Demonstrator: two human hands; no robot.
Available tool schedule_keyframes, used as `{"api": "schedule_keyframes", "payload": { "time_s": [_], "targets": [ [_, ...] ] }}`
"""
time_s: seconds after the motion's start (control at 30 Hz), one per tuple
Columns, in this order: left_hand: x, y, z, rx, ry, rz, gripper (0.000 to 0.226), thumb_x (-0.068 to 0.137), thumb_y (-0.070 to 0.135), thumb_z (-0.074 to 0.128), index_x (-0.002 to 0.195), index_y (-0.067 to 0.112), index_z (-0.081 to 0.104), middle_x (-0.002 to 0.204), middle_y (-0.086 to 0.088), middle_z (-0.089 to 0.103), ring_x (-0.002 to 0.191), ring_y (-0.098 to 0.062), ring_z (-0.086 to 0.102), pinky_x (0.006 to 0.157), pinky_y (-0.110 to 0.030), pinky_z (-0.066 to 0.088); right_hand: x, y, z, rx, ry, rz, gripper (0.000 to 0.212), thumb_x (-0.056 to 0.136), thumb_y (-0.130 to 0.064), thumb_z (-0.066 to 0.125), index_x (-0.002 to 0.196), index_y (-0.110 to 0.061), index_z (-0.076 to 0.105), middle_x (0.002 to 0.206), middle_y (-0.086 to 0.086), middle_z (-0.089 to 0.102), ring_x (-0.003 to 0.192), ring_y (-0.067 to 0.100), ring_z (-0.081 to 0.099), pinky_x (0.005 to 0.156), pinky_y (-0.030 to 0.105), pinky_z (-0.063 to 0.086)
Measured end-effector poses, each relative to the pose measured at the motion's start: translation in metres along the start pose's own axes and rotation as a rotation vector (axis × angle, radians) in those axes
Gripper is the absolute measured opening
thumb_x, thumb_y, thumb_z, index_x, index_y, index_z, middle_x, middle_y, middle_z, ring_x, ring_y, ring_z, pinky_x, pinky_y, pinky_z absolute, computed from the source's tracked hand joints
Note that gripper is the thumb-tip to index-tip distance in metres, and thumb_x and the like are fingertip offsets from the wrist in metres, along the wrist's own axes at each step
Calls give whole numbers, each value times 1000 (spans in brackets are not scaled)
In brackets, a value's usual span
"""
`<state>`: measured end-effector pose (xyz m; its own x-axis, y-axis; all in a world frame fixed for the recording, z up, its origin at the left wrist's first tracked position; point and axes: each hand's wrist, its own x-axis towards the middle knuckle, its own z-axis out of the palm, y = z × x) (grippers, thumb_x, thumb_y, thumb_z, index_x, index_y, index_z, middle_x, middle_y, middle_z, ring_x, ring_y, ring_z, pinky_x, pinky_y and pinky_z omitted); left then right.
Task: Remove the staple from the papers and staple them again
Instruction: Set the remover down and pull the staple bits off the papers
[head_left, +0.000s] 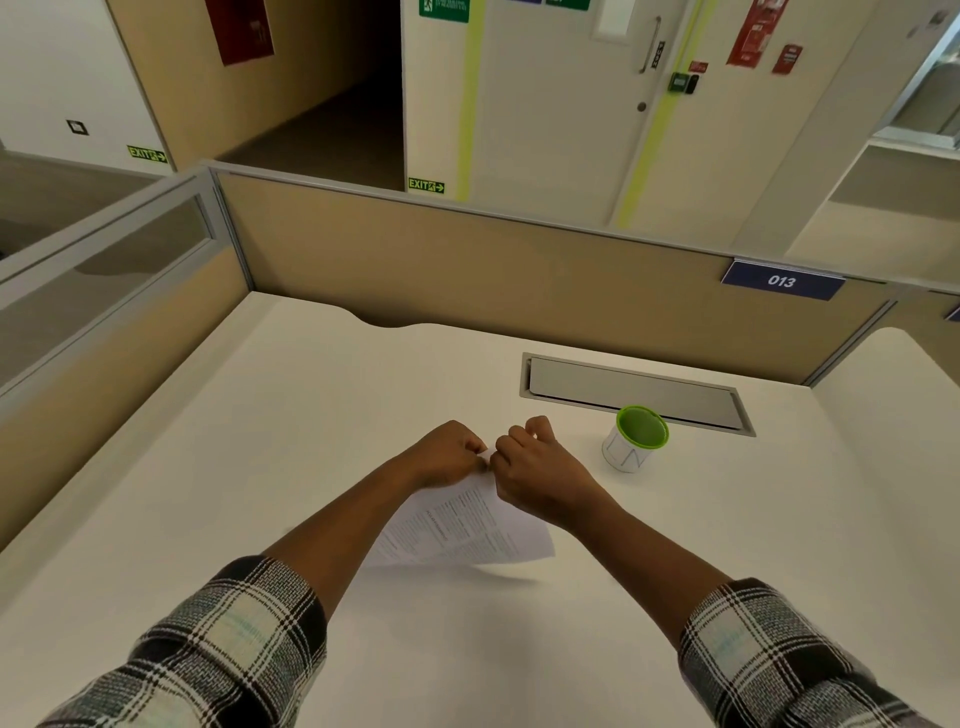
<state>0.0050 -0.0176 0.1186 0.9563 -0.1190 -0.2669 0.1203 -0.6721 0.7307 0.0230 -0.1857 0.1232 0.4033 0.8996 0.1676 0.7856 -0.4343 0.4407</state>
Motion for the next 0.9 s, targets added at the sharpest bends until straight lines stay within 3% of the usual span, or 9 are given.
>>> {"api": "schedule_keyframes", "payload": {
  "time_s": [0.27,0.43,0.57,0.67,0.9],
  "targets": [
    [-3,-2,-3,-46,12,-5,27,92,27,58,77,9,72,75,-7,66,67,-22,59,62,-22,42,4,3,5,114,-68,142,14,79,-18,62,67,-14,56,62,3,50,58,21,46,66,36,42],
    [-5,-3,-2,-9,22,8,24,93,31,57,73,21,64,77,-2,62,70,-19,59,61,-17,40,-1,4,11,271,-97,244,7,82,-22,63,80,-16,62,74,2,58,69,22,55,70,38,44],
    [-3,-3,1,0,43,-10,32,92,29,57,60,27,57,65,4,57,62,-15,55,59,-17,38,-5,3,15,195,-104,207,7,82,-19,66,83,-14,61,77,3,56,71,21,53,69,38,45],
    [-1,-1,6,6,85,-19,37,92,26,57,55,24,53,59,4,51,55,-11,48,55,-17,34,-6,-2,15,209,-113,226,8,87,-20,54,89,-13,58,83,6,56,75,22,52,74,39,40],
    [-3,-1,12,-56,121,-41,46,92,20,57,51,18,37,53,1,36,51,-11,32,52,-20,25,-4,-2,10,334,-146,355,13,84,-10,56,94,-17,60,91,2,58,84,22,53,82,39,35]
  ]
}}
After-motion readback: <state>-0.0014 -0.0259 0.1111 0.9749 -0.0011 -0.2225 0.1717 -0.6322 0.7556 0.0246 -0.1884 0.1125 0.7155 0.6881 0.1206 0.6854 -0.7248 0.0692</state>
